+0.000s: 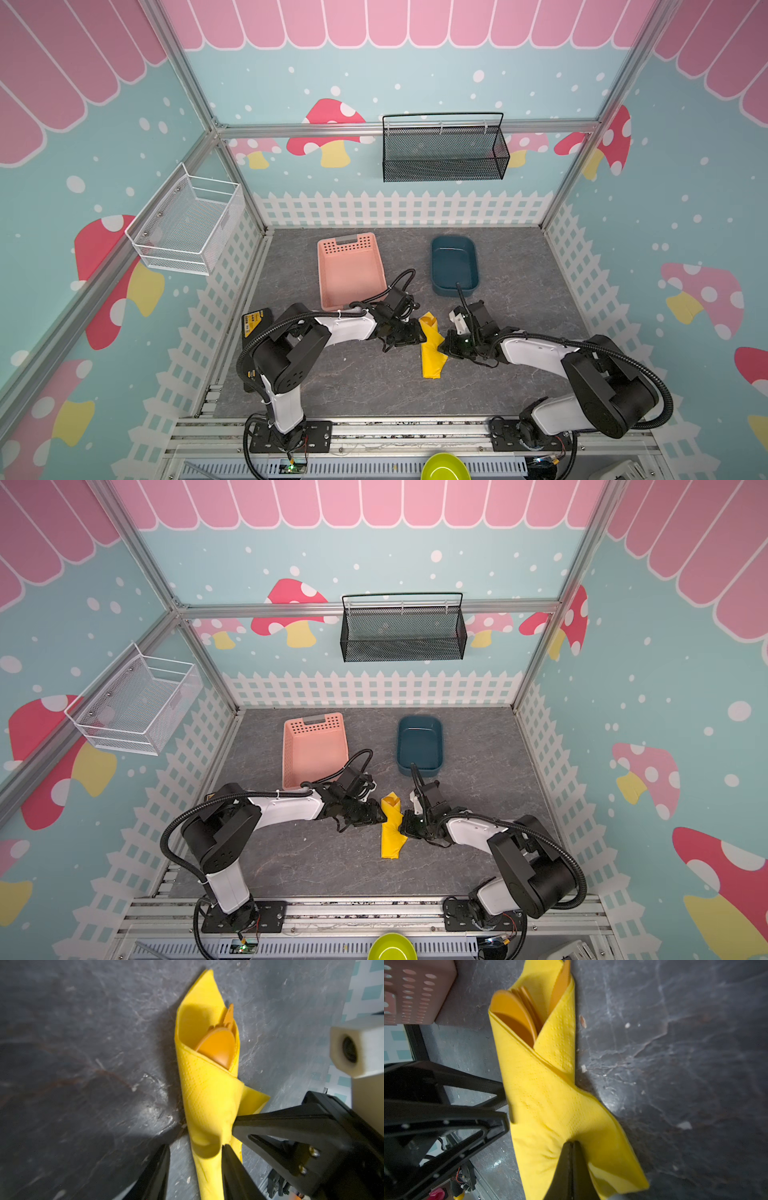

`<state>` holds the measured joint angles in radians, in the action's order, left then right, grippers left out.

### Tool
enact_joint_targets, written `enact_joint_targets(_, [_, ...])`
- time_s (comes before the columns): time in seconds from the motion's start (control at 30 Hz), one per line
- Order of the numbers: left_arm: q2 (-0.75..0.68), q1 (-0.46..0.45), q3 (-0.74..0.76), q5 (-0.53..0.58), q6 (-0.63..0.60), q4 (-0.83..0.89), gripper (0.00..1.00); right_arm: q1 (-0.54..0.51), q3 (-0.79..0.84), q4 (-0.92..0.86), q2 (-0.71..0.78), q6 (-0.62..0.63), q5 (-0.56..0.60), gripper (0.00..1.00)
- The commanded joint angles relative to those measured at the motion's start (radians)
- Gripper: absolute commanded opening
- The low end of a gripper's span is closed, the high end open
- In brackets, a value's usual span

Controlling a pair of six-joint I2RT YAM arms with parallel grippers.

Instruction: Place the utensils on the paper napkin and roll it up

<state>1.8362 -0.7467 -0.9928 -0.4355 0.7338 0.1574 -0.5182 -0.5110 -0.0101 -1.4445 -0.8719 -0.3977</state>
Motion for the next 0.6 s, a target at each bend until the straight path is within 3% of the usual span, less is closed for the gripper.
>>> enact_joint_targets(0.0, [0.054,0.016,0.028,-0.024,0.032,-0.089,0.45,-0.001,0.054,-0.111,-0.037,-0.002,0.055,0.01])
enact_joint_targets(0.57, [0.084,0.031,0.106,-0.137,0.111,-0.206,0.48,-0.002,0.073,-0.074,-0.04,-0.022,0.03,0.0])
